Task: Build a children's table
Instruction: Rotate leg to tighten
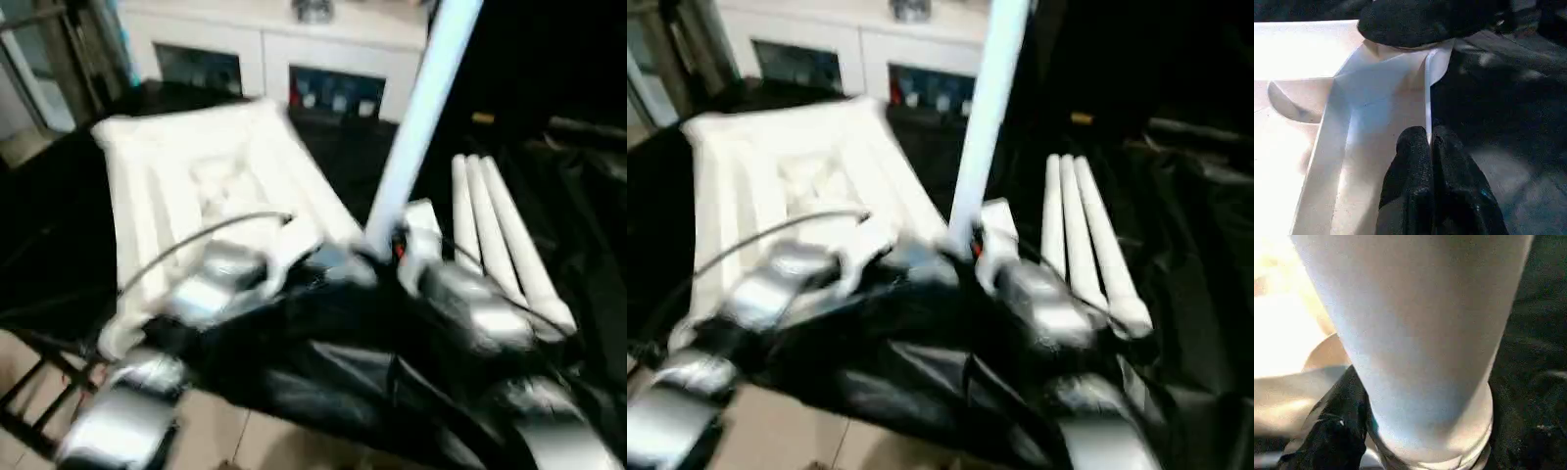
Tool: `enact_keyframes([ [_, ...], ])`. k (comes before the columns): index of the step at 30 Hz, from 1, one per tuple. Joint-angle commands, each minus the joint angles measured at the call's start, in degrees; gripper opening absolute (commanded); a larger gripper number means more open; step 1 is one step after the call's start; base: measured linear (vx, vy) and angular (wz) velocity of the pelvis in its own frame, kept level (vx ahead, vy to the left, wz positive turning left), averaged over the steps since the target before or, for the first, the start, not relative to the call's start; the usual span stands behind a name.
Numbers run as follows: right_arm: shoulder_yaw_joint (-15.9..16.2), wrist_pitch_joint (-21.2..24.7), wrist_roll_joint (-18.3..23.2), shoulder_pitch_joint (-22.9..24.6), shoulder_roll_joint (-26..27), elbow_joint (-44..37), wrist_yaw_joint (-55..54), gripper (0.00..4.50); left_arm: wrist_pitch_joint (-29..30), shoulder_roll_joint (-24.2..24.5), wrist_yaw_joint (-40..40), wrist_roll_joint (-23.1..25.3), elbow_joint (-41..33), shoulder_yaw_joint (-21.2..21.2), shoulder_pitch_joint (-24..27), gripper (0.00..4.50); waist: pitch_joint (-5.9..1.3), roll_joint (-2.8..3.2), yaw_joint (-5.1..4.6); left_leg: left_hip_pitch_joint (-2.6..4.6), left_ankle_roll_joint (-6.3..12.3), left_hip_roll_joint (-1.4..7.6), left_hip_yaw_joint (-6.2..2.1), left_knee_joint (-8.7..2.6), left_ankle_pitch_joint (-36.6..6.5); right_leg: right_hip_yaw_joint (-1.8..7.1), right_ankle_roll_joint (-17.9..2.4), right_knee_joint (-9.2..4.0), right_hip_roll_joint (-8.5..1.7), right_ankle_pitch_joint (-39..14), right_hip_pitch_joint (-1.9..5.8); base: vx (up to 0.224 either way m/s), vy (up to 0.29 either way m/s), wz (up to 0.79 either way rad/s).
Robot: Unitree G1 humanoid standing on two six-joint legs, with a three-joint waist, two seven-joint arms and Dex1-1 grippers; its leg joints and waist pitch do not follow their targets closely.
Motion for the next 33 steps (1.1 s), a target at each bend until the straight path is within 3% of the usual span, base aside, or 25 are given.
enact_keyframes([
  [1, 2.3, 0.7, -0.6, 0.5, 3.2, 3.2, 0.5, 3.16, -2.0, -3.0, 1.1, -1.4, -1.4, 0.0, -2.4, 0.0, -4.27, 0.11, 0.36, -0.09, 2.89, 2.7, -0.92, -3.36, -3.8, 3.36, -12.4, -4.44, -6.31, -5.0, 3.67, 0.0, 0.0, 0.0],
  [4, 2.3, -0.3, -0.4, -0.2, 4.4, 3.9, 3.3, 3.5, -3.3, -3.5, 0.4, -1.1, -1.9, -0.7, -1.7, 0.0, -4.13, -0.15, 0.41, -0.14, 4.12, 2.8, -0.88, -3.44, -4.4, 3.28, -12.7, -4.56, -6.49, -5.2, 3.72, 0.0, 0.0, 0.0],
  [10, 3.3, -2.7, -1.0, 0.1, 2.2, 3.2, 7.8, 4.05, -4.3, -1.5, -3.7, -1.7, -3.7, -1.5, 0.1, 0.0, -4.1, -0.05, 0.35, -0.21, 4.16, 2.83, -0.94, -3.47, -5.0, 3.31, -12.2, -4.68, -6.53, -7.3, 3.76, 0.0, 0.0, 0.0],
  [14, 5.8, -3.6, -0.9, 2.6, -0.8, -1.3, 15.9, 4.05, -6.2, 0.6, -8.8, -2.9, -6.0, -2.3, 1.7, 0.0, -4.14, 0.04, 0.52, -0.24, 5.31, 2.94, -0.84, -3.39, -4.4, 3.35, -12.9, -4.52, -6.51, -4.6, 3.7, 0.0, 0.0, 0.0],
  [17, 8.7, -2.8, 0.5, 7.0, -5.7, -9.1, 26.8, 4.05, -7.5, 3.6, -16.1, -4.8, -9.4, -3.5, 3.7, 0.0, -4.29, 0.09, 1.08, -0.13, 6.28, 3.29, -1.05, -3.42, -4.0, 3.29, -12.8, -4.17, -6.56, -2.2, 4.02, 0.0, 0.0, 0.0],
  [19, 10.7, -1.1, 1.0, 9.8, -10.0, -14.3, 33.5, 4.05, -7.8, 6.4, -20.7, -5.1, -10.8, -4.7, 4.9, 0.0, -4.12, 0.13, 1.16, 0.05, 6.79, 3.31, -0.96, -3.55, -4.1, 3.17, -13.3, -4.32, -6.37, -1.9, 3.79, 0.0, 0.0, 0.0],
  [24, 11.9, 1.8, 2.7, 12.0, -14.5, -19.5, 40.4, 4.05, -8.0, 8.7, -24.4, -5.1, -10.9, -4.8, 5.3, 0.0, -3.99, 0.22, 1.65, 0.31, 5.34, 3.42, -0.81, -3.64, -6.2, 3.24, -12.8, -4.77, -6.42, -6.4, 3.44, 0.0, 0.0, 0.0],
  [27, 12.2, 3.4, 3.4, 12.8, -16.0, -21.6, 43.0, 4.05, -8.3, 9.6, -26.4, -5.5, -11.3, -4.7, 5.5, 0.0, -4.05, 0.17, 1.78, 0.1, 5.03, 3.39, -0.84, -3.59, -5.8, 3.22, -12.5, -4.64, -6.44, -6.1, 3.54, 0.0, 0.0, 0.0],
  [32, 13.2, 6.8, 4.6, 13.9, -17.7, -25.0, 46.2, 3.65, -8.2, 11.4, -29.6, -6.3, -11.6, -4.7, 5.4, 0.0, -4.16, 0.18, 2.18, -0.03, 5.56, 3.43, -0.83, -3.53, -4.4, 3.04, -12.3, -4.42, -6.39, -4.2, 3.53, 0.0, 0.0, 0.0],
  [33, 13.2, 7.1, 4.6, 14.0, -17.6, -25.1, 46.3, 3.37, -8.2, 11.5, -29.6, -6.3, -11.5, -4.7, 5.4, 0.0, -4.16, 0.18, 2.23, -0.02, 5.33, 3.45, -0.86, -3.56, -4.6, 3.0, -12.3, -4.43, -6.47, -4.7, 3.53, 0.0, 0.0, 0.0],
])
